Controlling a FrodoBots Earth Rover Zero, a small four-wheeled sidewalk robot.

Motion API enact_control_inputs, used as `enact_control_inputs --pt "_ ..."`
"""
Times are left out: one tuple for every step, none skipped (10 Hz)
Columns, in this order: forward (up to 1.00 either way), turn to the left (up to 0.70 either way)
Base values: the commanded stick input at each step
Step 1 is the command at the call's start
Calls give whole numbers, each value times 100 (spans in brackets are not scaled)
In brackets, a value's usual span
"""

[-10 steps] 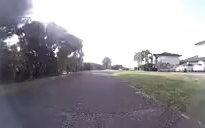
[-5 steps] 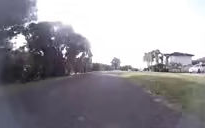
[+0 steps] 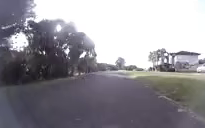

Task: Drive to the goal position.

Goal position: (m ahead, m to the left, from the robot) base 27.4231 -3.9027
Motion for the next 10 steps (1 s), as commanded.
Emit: enact_control_inputs --pt "100 0" --pt "100 0" --pt "100 0" --pt "100 0" --pt "100 0" --pt "100 0" --pt "100 0" --pt "100 0" --pt "100 0" --pt "100 0"
